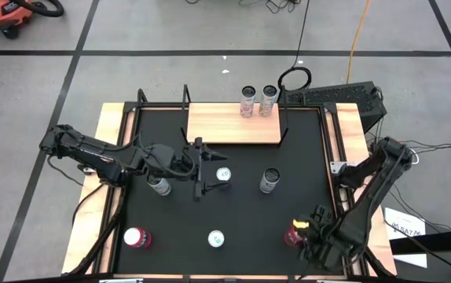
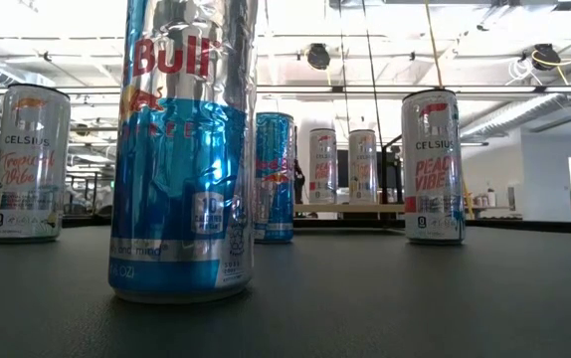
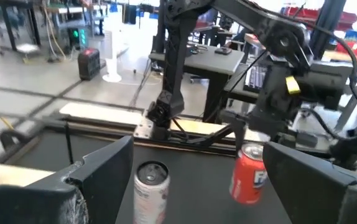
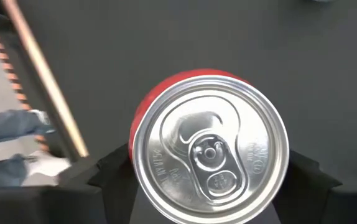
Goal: Place canned beverage on shelf
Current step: Put the right orange soda can on the shelf
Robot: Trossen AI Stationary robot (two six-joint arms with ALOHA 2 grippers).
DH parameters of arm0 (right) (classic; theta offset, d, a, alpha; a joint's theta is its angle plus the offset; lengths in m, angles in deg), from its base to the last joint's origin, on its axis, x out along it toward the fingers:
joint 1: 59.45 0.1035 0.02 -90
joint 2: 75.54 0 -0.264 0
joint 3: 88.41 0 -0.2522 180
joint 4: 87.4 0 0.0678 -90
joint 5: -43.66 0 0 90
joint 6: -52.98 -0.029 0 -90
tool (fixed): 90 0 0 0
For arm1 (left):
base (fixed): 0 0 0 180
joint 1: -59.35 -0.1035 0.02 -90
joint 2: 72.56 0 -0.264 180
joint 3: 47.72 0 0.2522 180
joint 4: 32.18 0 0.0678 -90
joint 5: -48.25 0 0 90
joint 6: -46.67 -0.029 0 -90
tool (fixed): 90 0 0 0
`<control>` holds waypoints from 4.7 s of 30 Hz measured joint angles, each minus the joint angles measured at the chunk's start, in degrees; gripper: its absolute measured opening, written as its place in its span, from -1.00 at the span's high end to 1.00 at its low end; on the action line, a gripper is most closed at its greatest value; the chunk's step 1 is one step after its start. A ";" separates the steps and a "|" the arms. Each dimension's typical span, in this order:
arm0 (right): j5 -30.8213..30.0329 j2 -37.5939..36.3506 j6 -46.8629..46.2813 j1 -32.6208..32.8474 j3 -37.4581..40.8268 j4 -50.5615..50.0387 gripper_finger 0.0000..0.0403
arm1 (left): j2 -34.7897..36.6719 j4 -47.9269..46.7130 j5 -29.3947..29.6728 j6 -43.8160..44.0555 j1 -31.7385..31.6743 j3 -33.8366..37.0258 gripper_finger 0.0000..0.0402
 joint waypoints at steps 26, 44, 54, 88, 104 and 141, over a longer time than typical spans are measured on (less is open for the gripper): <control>-0.15 -3.96 52.89 -33.25 -22.35 2.89 -0.38 | -7.96 -11.07 1.04 3.71 -0.55 -16.15 -0.78; 6.04 -3.21 62.45 -44.13 -22.37 8.08 -0.38 | -8.46 -20.27 -1.09 -0.81 -3.51 -16.17 -0.79; 6.31 -3.06 64.04 -45.56 -22.37 11.18 -0.38 | -11.17 -25.10 -1.92 -0.79 -5.98 -16.15 -0.95; -6.98 -8.88 60.87 -49.41 -22.37 16.11 -0.86 | -7.09 -18.16 6.39 -6.97 -10.49 -16.04 -0.31; 1.33 -12.65 65.74 -48.87 -14.29 39.56 -0.86 | -2.29 0.70 0.82 -2.15 -10.58 -16.06 -0.30; 0.26 -7.36 68.80 -48.93 -14.13 35.88 -0.40 | -1.92 -2.20 -0.23 -0.84 -9.90 -16.26 -0.97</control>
